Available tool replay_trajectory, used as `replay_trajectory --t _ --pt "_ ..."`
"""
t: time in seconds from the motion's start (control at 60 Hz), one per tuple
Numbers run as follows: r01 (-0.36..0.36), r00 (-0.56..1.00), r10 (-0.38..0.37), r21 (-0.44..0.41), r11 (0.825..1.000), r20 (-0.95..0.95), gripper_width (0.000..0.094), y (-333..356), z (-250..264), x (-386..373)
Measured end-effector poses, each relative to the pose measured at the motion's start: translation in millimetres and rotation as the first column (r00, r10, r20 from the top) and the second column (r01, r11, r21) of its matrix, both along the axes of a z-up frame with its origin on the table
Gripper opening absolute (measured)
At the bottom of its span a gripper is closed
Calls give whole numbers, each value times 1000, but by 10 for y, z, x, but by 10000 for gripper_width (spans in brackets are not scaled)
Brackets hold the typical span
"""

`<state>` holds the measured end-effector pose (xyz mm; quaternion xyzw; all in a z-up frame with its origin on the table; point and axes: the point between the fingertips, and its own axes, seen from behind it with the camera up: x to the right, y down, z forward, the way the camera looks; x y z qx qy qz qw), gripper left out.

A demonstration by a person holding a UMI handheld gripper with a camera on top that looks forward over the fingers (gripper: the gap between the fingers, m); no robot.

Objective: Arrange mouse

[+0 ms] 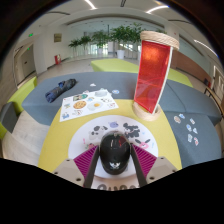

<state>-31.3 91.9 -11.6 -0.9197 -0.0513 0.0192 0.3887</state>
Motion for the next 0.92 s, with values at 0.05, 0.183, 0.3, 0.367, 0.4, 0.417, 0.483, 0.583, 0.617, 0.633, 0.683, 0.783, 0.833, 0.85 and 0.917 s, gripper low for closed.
replay_trajectory --t 0.05,0.183,0.3,0.367,0.4,0.417,0.483,0.583,0.617,0.633,0.683,0.783,0.833,0.85,0.917 --pt "1 1000 -1 -12 1000 -1 825 -150 106 -9" --pt "1 999 1 59 998 -33 835 -671 603 -85" --pt "18 997 -9 121 992 -74 836 -1287 988 -178" --pt "8 996 5 144 990 -85 832 -1643 1130 -268" --pt "8 996 6 155 988 -89 831 -1792 1178 -309" --pt "6 996 9 160 987 -92 833 -1861 1177 -317" --pt "1 995 15 165 986 -95 833 -2087 1218 -408" --pt "-16 997 30 182 983 -75 832 -2346 1226 -453" --pt "-22 998 34 191 981 -59 833 -2386 1227 -448" --pt "-26 998 36 196 980 -49 833 -2400 1221 -441" --pt "-46 999 49 216 975 -9 837 -2428 1223 -409" --pt "-27 999 37 245 969 -38 836 -2447 1243 -353" --pt "2 999 13 262 965 -53 842 -2407 1263 -284" --pt "6 998 11 263 965 -65 837 -2400 1266 -276" --pt "8 994 23 276 961 -111 835 -2373 1315 -323"
